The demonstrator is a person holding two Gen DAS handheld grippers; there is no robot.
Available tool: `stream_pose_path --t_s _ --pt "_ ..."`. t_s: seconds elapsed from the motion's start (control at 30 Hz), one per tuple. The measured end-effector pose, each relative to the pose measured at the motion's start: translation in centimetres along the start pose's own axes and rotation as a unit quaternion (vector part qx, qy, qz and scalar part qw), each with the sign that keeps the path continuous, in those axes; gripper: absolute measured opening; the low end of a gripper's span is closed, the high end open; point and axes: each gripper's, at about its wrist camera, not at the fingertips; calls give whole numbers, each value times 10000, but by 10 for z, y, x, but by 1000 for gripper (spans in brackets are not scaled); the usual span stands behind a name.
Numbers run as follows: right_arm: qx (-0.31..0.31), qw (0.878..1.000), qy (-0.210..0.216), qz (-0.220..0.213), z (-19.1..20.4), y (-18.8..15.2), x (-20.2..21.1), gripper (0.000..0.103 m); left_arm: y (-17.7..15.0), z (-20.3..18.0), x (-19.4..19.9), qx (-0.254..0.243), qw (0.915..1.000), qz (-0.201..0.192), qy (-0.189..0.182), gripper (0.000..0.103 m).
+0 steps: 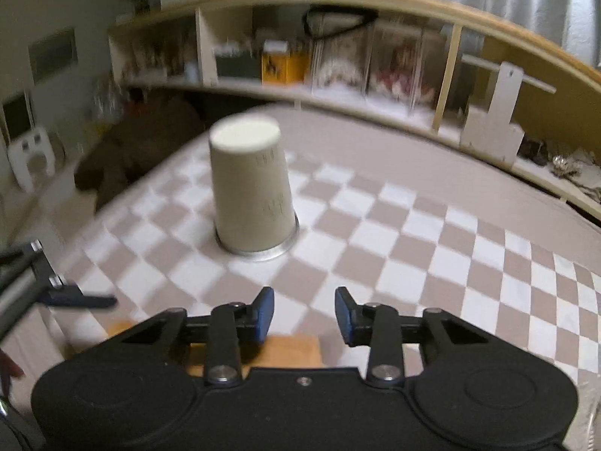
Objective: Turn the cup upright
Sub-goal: 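Hold the wooden cup with the left gripper while the right gripper grasps its rim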
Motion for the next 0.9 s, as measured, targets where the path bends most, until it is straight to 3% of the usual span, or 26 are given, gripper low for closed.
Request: stream_pose_path --t_s 0.2,0.37,0.53,0.6,0.7,0.83,0.9 --pt "222 9990 -167 355 -7 -3 7 34 -2 27 -12 721 9971 121 198 91" --pt "-111 9983 -80 563 -16 -13 17 33 8 47 -32 1362 9899 174 339 91" --pt "-446 9959 234 749 -16 -27 29 32 18 60 -45 1912 9813 166 168 90" --pt "-435 9952 223 846 -12 -33 32 25 21 63 -47 2046 9786 180 118 90" --pt "-408 9949 221 897 -10 -39 35 25 21 63 -43 2174 9759 198 53 90" --pt "-677 9954 151 658 -22 -35 46 32 18 66 -24 2681 9626 199 -334 90" --pt "-962 9941 258 430 -31 -25 52 45 17 66 -15 2971 9529 219 -574 90"
Point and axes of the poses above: each gripper's, at about its wrist camera, not at the fingertips, and x roughly against the way its jaws point, z to its left, y to its top, and after that the axes turned 6 degrees about x, right-handed
